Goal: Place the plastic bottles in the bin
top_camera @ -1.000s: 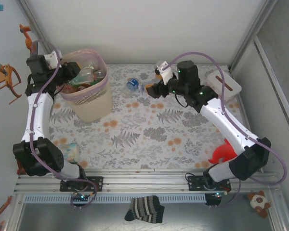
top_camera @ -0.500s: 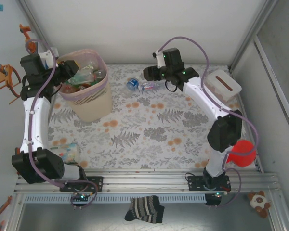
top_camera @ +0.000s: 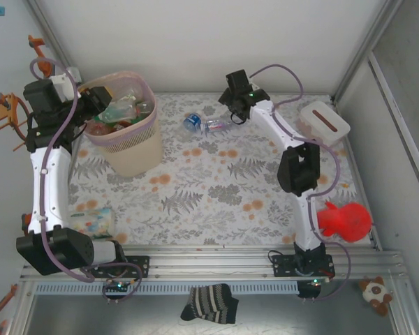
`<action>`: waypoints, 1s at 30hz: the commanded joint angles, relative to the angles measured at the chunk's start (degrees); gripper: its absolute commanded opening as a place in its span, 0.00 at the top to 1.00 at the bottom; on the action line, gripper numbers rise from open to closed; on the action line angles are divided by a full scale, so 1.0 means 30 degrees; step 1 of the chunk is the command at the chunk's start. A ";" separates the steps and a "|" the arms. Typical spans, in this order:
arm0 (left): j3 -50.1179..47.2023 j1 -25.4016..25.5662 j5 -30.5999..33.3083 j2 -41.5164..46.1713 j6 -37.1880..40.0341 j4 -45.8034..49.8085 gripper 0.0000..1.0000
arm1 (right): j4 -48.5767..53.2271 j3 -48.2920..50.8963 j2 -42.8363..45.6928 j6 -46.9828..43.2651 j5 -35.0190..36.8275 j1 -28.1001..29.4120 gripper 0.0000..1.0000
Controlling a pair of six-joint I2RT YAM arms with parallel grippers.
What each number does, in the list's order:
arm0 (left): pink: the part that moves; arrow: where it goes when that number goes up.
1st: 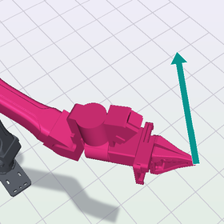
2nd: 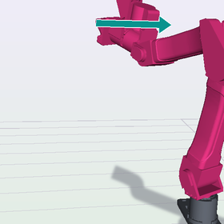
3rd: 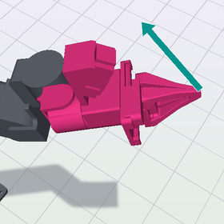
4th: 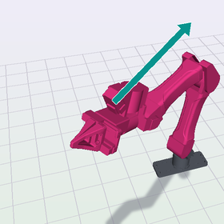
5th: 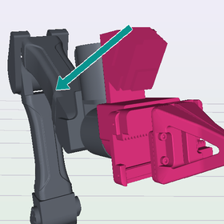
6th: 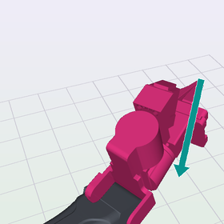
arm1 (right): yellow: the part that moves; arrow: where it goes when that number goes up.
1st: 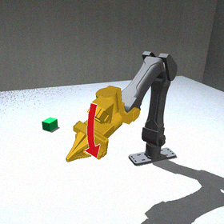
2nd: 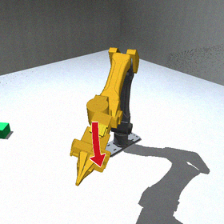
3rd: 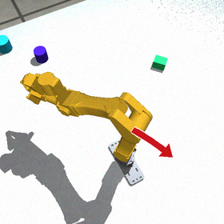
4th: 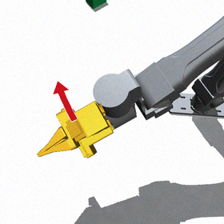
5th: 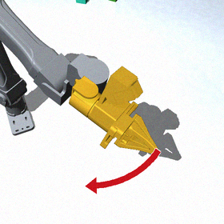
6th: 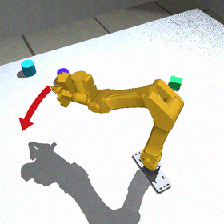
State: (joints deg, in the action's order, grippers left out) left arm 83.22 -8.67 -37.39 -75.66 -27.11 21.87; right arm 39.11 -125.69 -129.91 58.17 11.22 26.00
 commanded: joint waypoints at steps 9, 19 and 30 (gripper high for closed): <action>-0.1006 0.0047 -0.0571 0.0635 -0.0533 -0.0482 0.77 | 0.3065 -0.4058 -0.4831 0.5850 0.1496 -0.0361 0.25; -0.1201 0.0150 -0.0866 0.0782 -0.0491 -0.0390 0.78 | 0.2788 -0.4608 -0.7001 0.7211 0.1097 -0.0624 0.23; -0.1314 0.0179 -0.0876 0.0921 -0.0460 -0.0110 0.78 | 0.2783 -0.2452 -0.6400 0.7357 0.1000 -0.0692 0.33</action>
State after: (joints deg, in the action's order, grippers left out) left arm 80.09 -8.54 -38.65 -74.08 -28.21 21.58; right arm 45.93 -136.09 -149.56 78.24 13.15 24.34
